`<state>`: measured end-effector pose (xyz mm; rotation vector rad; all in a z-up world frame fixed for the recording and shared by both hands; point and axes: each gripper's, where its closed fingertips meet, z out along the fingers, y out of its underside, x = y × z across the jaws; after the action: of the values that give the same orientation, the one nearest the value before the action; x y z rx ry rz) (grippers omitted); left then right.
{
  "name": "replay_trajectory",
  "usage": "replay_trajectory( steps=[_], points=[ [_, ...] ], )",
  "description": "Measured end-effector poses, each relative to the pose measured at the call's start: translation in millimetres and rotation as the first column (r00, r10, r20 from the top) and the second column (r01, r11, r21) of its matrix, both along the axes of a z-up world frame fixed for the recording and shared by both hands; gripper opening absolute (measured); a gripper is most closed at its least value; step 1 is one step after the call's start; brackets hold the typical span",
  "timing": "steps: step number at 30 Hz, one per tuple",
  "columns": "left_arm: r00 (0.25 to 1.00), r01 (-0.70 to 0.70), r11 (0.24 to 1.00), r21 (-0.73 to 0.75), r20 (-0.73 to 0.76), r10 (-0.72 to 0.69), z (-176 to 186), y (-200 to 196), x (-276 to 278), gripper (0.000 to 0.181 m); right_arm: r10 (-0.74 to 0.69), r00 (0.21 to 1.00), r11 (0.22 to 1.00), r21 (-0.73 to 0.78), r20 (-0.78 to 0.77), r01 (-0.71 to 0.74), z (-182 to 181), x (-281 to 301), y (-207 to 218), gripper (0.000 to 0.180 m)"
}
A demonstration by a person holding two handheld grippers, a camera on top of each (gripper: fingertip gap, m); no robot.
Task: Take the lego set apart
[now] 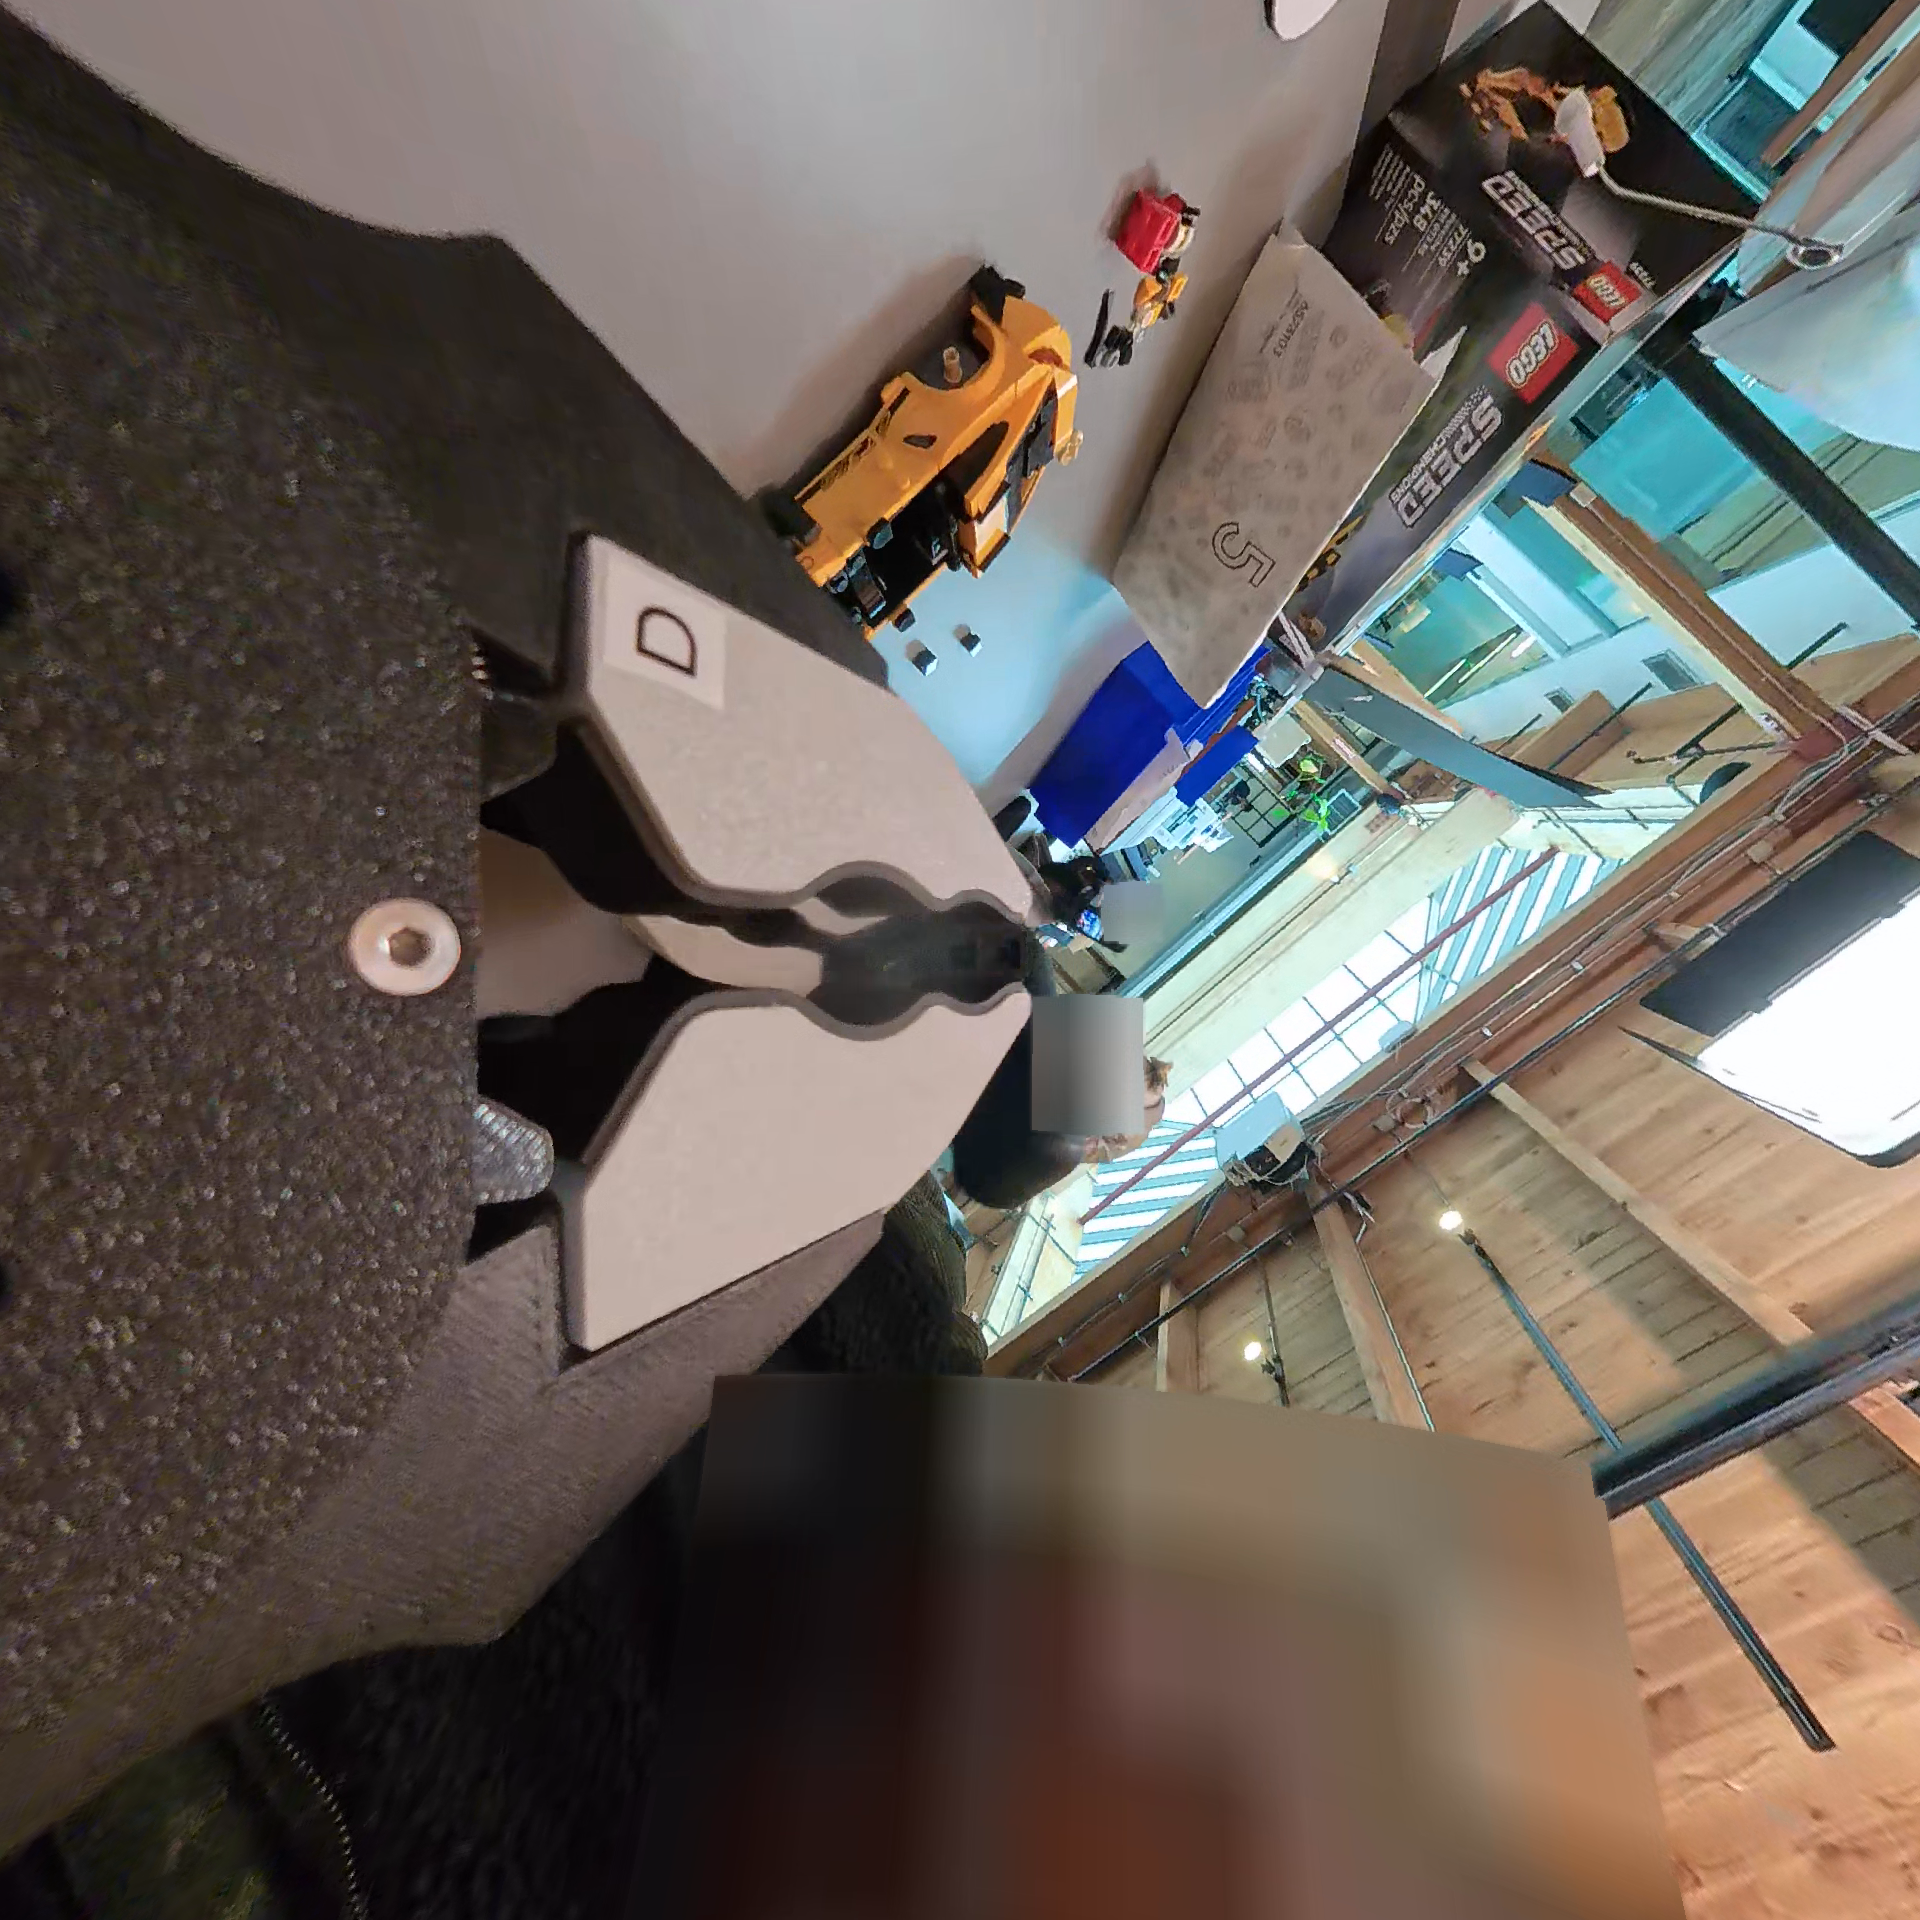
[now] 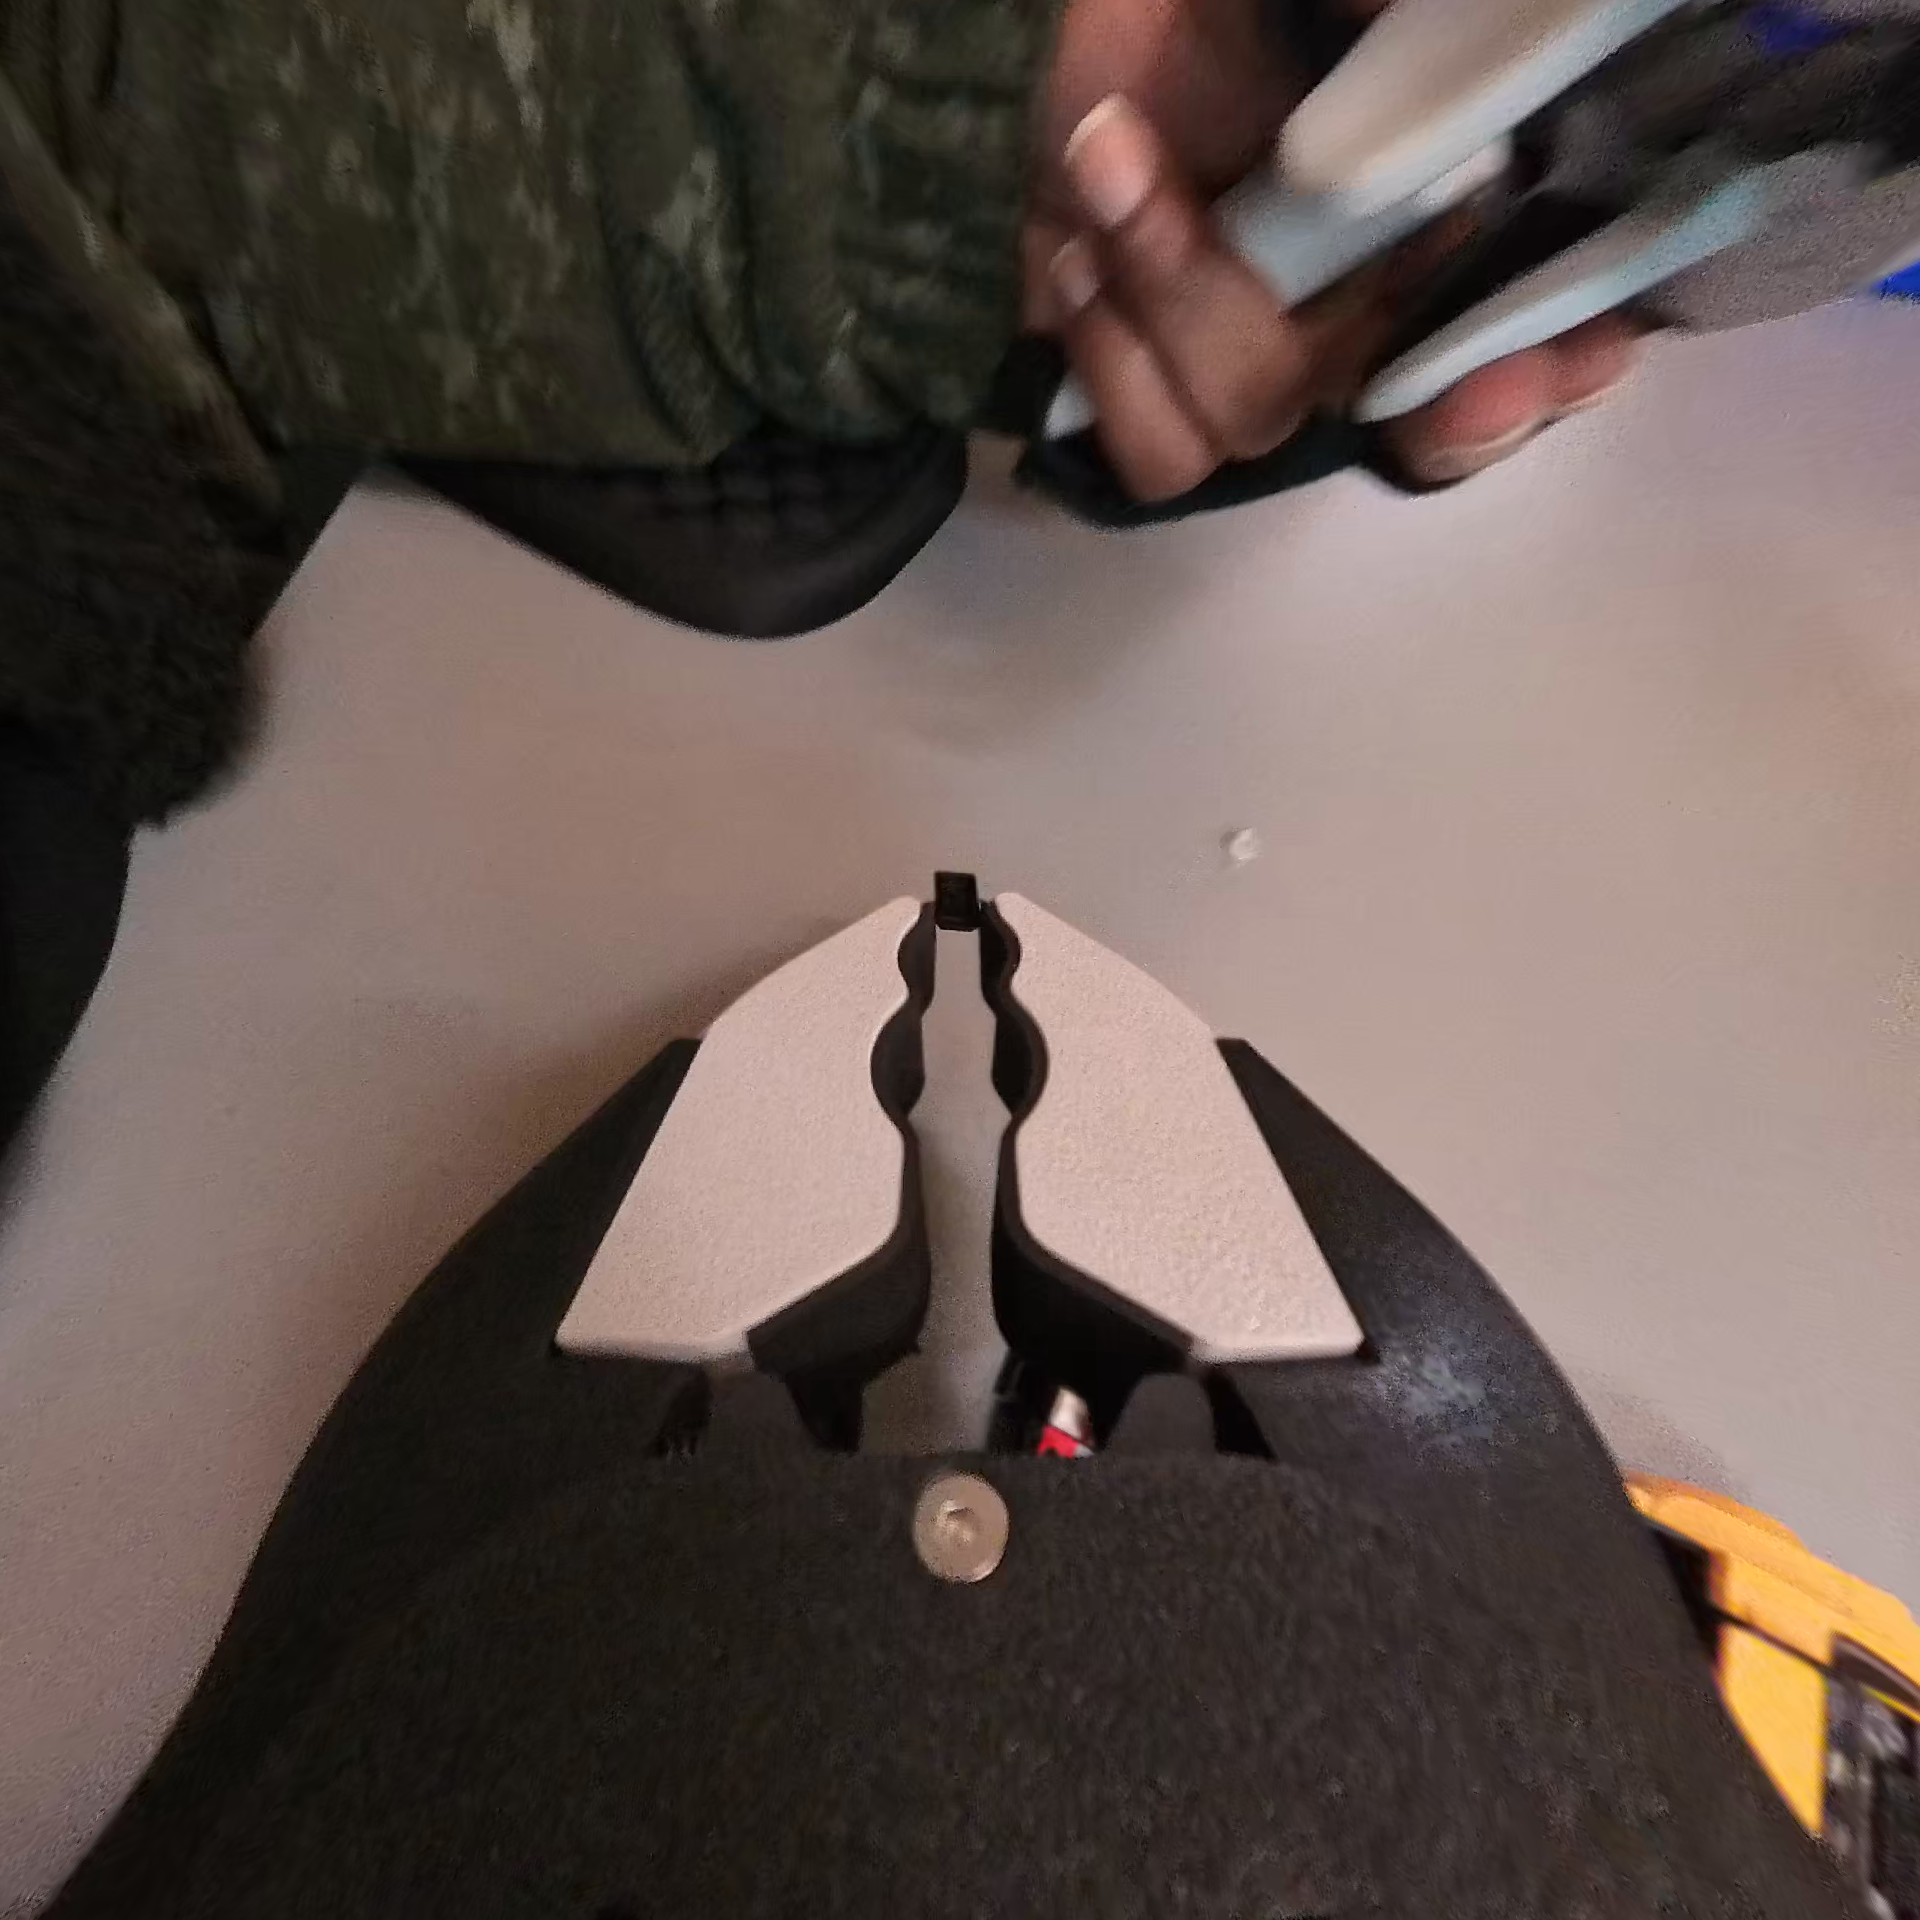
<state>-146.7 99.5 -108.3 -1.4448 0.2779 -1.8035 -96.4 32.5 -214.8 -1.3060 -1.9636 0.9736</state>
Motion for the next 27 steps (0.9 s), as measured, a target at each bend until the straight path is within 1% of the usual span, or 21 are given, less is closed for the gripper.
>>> replay_trajectory(
  steps=[3,4,8,10,12,14,19,22,24,27],
  points=[
    [1.0,0.002,1.0,-0.008,-0.015,-0.003,-3,1,2,0.008,0.011,0.996,0.997,0.074,0.086,-0.017,-21,0,-6,0.008],
    [1.0,0.0,1.0,-0.01,-0.021,0.0,-4,1,2,0.008,-0.011,0.994,0.995,0.104,0.105,0.0,-26,-2,-5,0.008],
    [0.999,-0.008,1.0,-0.02,-0.049,0.007,-8,3,4,0.008,-0.173,0.97,0.968,0.212,0.173,0.135,-44,-10,12,0.008],
    [0.998,-0.01,1.0,-0.021,-0.065,0.009,-10,3,5,0.008,-0.21,0.958,0.959,0.231,0.195,0.163,-50,-10,16,0.016],
    [0.997,-0.011,1.0,-0.019,-0.083,0.009,-11,3,6,0.008,-0.234,0.954,0.96,0.2,0.189,0.196,-48,-12,18,0.027],
    [0.995,-0.01,1.0,-0.015,-0.098,0.009,-12,2,8,0.008,-0.253,0.956,0.962,0.141,0.152,0.232,-38,-14,22,0.033],
    [0.99,-0.005,1.0,-0.01,-0.14,0.003,-17,1,12,0.007,-0.258,0.966,0.962,-0.086,0.006,0.257,-3,-18,28,0.034],
    [0.987,0.011,1.0,-0.006,-0.16,-0.012,-20,-1,17,0.007,-0.273,0.958,0.956,-0.137,-0.087,0.26,16,-17,36,0.035],
    [0.986,0.02,1.0,0.003,-0.167,-0.019,-20,-3,20,0.008,-0.301,0.941,0.948,-0.153,-0.153,0.278,29,-16,43,0.031],
    [0.989,0.033,0.999,0.015,-0.148,-0.031,-18,-6,27,0.008,-0.353,0.903,0.926,-0.228,-0.245,0.3,51,-14,51,0.022]
  ],
)
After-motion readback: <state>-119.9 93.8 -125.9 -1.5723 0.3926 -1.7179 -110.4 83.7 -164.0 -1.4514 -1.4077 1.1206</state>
